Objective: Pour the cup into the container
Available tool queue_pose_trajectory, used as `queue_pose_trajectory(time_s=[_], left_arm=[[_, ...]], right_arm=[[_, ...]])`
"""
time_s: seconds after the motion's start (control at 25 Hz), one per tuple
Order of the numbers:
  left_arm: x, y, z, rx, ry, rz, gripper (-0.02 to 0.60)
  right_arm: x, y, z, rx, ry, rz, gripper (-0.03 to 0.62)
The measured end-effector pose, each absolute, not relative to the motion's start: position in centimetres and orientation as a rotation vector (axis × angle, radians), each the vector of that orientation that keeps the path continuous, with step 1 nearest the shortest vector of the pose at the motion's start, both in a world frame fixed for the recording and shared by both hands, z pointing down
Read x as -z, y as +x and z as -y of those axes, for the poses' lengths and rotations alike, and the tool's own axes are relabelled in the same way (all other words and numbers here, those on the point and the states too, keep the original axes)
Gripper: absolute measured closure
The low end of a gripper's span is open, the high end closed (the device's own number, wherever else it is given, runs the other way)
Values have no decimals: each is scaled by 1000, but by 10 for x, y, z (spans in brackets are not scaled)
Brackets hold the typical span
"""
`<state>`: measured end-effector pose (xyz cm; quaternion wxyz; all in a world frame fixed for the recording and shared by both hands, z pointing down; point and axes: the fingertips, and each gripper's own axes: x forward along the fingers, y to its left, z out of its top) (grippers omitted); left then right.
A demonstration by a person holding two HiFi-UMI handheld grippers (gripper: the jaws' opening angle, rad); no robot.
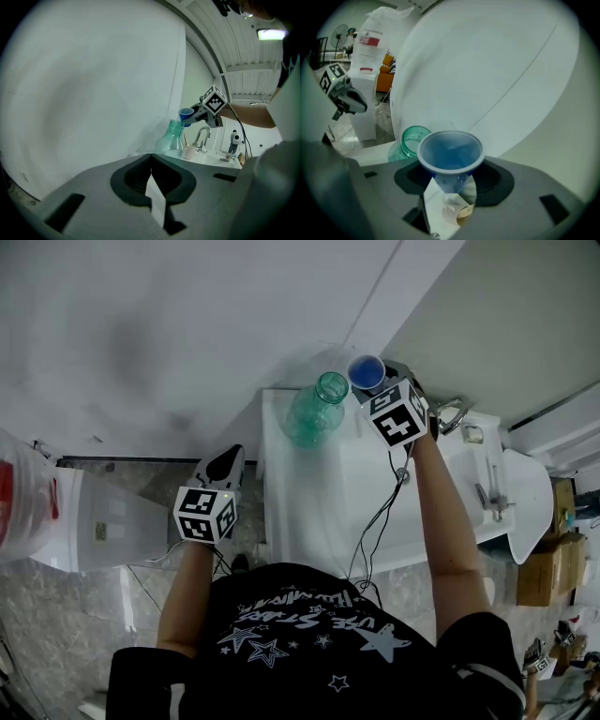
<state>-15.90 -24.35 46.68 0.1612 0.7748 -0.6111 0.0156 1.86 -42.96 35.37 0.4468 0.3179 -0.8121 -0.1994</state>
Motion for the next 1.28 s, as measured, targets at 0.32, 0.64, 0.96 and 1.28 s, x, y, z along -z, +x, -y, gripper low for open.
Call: queue_pose_trajectory(time_s=[0.32, 0.64, 0.96, 1.28], left_arm=[[-464, -159, 237, -65, 2218, 1743, 569], [-466, -150, 229, -116, 2248, 1705, 569], [-474, -138, 221, -160, 2273, 1631, 569], [-487, -132, 218, -204, 2283, 1552, 569]], right_arm=[[-364, 39, 418, 259, 919, 2189, 341], [-396, 51, 384, 105, 989, 2302, 339], [-437, 50, 348, -43, 1011, 2396, 338], [-489, 47, 326, -166, 1076, 2405, 336]])
